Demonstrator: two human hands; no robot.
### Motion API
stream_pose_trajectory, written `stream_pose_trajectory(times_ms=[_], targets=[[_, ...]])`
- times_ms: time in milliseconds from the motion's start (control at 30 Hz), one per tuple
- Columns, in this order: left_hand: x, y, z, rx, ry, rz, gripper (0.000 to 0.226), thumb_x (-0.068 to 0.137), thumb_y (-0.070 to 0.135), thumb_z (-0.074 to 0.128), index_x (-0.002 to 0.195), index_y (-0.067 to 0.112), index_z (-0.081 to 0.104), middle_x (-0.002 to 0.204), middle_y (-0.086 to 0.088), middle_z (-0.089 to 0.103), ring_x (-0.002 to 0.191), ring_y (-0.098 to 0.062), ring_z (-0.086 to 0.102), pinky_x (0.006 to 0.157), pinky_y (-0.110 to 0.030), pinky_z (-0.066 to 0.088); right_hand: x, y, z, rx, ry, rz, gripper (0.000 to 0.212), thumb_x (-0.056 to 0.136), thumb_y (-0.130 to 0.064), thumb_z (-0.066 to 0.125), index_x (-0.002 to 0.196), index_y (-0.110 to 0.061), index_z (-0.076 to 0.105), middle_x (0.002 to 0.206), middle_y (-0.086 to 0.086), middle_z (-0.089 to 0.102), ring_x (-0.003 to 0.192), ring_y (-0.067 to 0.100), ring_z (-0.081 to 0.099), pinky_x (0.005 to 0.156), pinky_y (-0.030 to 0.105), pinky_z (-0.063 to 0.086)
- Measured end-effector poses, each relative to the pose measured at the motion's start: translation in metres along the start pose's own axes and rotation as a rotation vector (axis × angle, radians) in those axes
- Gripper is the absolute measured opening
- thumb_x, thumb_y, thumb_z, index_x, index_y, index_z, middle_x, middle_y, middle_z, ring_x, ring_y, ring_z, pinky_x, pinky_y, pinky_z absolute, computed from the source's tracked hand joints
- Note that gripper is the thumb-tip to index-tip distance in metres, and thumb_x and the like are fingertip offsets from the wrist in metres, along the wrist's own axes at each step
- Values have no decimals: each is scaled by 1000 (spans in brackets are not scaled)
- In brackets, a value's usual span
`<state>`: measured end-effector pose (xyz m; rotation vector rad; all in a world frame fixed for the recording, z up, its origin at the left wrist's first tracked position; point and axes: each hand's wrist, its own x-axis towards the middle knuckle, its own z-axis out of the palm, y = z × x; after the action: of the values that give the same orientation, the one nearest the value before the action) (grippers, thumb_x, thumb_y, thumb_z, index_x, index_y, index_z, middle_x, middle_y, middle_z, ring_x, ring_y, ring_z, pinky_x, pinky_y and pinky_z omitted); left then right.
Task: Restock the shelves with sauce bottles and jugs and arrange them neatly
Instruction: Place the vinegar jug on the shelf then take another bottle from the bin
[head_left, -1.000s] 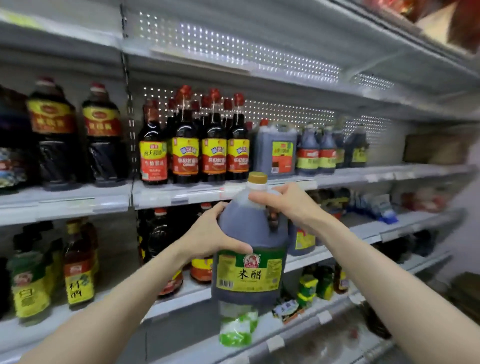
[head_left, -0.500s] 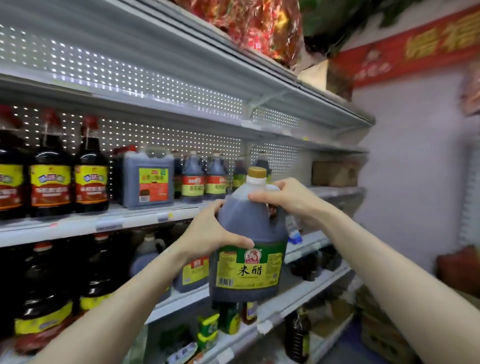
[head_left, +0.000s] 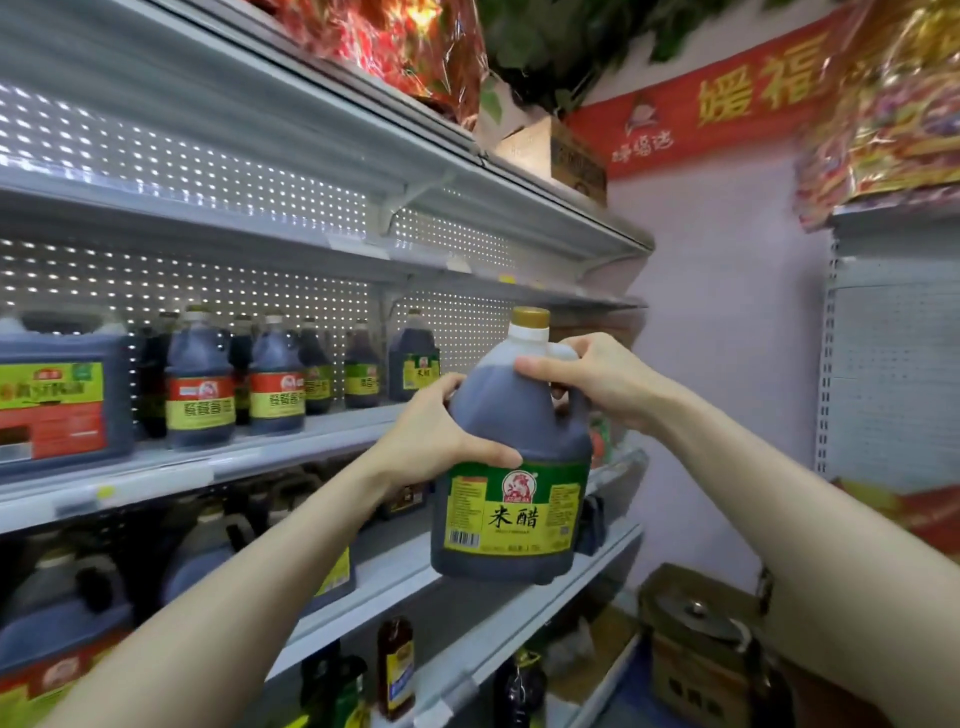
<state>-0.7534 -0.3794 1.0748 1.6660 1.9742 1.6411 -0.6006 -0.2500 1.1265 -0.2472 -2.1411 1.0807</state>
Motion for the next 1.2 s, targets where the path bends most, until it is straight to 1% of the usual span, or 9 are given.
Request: stream_pose_trajectory(times_ms=[133, 233, 367, 500, 633, 733, 933, 1100, 1200], targets=[[47, -23, 31, 27, 10, 8, 82, 46, 27, 96, 116, 25, 55, 107, 6, 67, 93, -11, 67, 80, -34, 57, 40, 45, -24, 29, -2, -7, 32, 75, -35, 80, 76, -7, 66, 69, 6, 60, 66, 19, 55, 66, 36, 44], [86, -43, 47, 58, 33, -1, 82, 46, 28, 96, 117, 23, 54, 108, 7, 66, 94, -10, 65, 76, -27, 55, 77, 78, -39, 8, -30, -15, 28, 78, -33, 77, 73, -9, 64, 64, 2, 59, 55, 11, 53, 57, 24, 45], [148, -71, 68, 77, 108, -3, 93, 32, 47, 90, 116, 26, 55, 108, 9, 67, 95, -10, 66, 83, -36, 56, 142, 120, -62, -10, -75, -78, 25, 78, -30, 78, 70, -11, 65, 62, -4, 64, 56, 6, 57, 56, 21, 44], [212, -81, 79, 95, 155, -17, 85, 41, 34, 95, 116, 25, 55, 107, 8, 67, 95, -10, 66, 84, -37, 56, 208, 149, -87, 55, -105, -130, 21, 78, -28, 78, 71, -13, 66, 60, -7, 64, 54, 4, 56, 53, 19, 43], [268, -92, 83, 127, 222, -37, 73, 51, 21, 94, 112, 26, 55, 105, 8, 67, 93, -8, 66, 82, -34, 57, 275, 179, -98, 106, -143, -204, 34, 73, -35, 81, 82, -4, 71, 71, 3, 66, 68, 14, 58, 68, 33, 44], [300, -107, 89, 168, 294, -38, 68, 53, 17, 93, 104, 33, 51, 101, 11, 65, 90, -5, 65, 80, -30, 57, 317, 202, -101, 155, -189, -252, 41, 74, -32, 82, 89, 4, 70, 79, 9, 66, 73, 20, 57, 71, 36, 43], [357, -149, 101, 254, 439, -88, 85, 49, 21, 95, 122, 22, 52, 108, 5, 67, 95, -12, 66, 85, -35, 56, 397, 254, -102, 181, -319, -358, 20, 78, -31, 78, 70, -16, 67, 59, -9, 64, 54, 5, 55, 56, 24, 42], [401, -165, 110, 320, 563, -125, 81, 54, 19, 93, 120, 25, 46, 106, 10, 62, 96, -8, 63, 80, -25, 54, 461, 279, -103, 220, -454, -436, 18, 75, -30, 80, 72, -17, 67, 61, -11, 66, 55, 2, 58, 54, 21, 42], [425, -168, 103, 369, 617, -147, 82, 55, 20, 93, 119, 27, 43, 106, 9, 61, 97, -11, 62, 85, -29, 54, 495, 283, -100, 275, -481, -465, 21, 74, -30, 82, 74, -16, 66, 63, -11, 66, 56, 3, 58, 53, 20, 41]])
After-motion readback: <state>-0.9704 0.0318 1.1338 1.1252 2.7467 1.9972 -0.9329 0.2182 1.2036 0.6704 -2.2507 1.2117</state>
